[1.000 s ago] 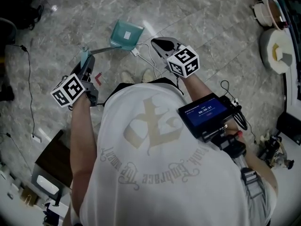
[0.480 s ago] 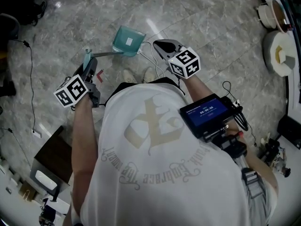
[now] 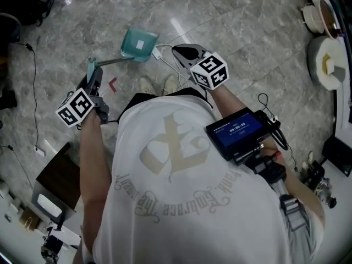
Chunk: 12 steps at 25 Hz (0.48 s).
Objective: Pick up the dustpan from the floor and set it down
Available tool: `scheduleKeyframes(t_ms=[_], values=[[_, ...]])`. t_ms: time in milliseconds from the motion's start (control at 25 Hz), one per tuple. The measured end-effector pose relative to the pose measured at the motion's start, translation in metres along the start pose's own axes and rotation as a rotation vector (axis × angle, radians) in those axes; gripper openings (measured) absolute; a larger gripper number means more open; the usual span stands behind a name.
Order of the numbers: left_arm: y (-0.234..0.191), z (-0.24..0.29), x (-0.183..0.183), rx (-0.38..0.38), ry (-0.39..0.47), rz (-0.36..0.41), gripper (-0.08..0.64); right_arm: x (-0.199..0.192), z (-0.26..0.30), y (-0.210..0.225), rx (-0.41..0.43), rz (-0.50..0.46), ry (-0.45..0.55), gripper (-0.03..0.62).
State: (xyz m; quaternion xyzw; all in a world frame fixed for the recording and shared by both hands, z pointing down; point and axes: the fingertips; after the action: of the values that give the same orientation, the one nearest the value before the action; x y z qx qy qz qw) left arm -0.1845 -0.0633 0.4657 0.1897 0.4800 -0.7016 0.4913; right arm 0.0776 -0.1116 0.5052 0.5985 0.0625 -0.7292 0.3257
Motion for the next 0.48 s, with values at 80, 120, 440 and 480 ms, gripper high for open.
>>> scheduleKeyframes(t_ms=[80,120,440,480], values=[[-0.008,-0.006,0.003,0.022,0.012,-0.006,0.121,-0.001,0.003,-0.005,0.016,0.001,-0.006,0.017],[-0.013,-0.010,0.005,0.034,0.020,-0.013,0.121,-0.001,0.005,-0.008,0.024,0.002,-0.009,0.017],[-0.041,-0.045,0.017,0.129,0.100,-0.086,0.121,0.001,0.017,-0.024,0.092,-0.001,-0.030,0.017],[-0.043,-0.048,0.015,0.137,0.107,-0.090,0.121,0.000,0.017,-0.025,0.098,-0.002,-0.030,0.017]])
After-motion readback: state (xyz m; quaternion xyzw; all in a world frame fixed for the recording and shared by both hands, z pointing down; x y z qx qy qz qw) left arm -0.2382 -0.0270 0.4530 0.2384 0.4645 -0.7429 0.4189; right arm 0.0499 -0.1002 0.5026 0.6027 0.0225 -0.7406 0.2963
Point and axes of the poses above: the fingertips, and each gripper's own axes: z forward along the fingers, y to its right, x out of its top, and after that the axes turned 15 degrees about y, right-handed
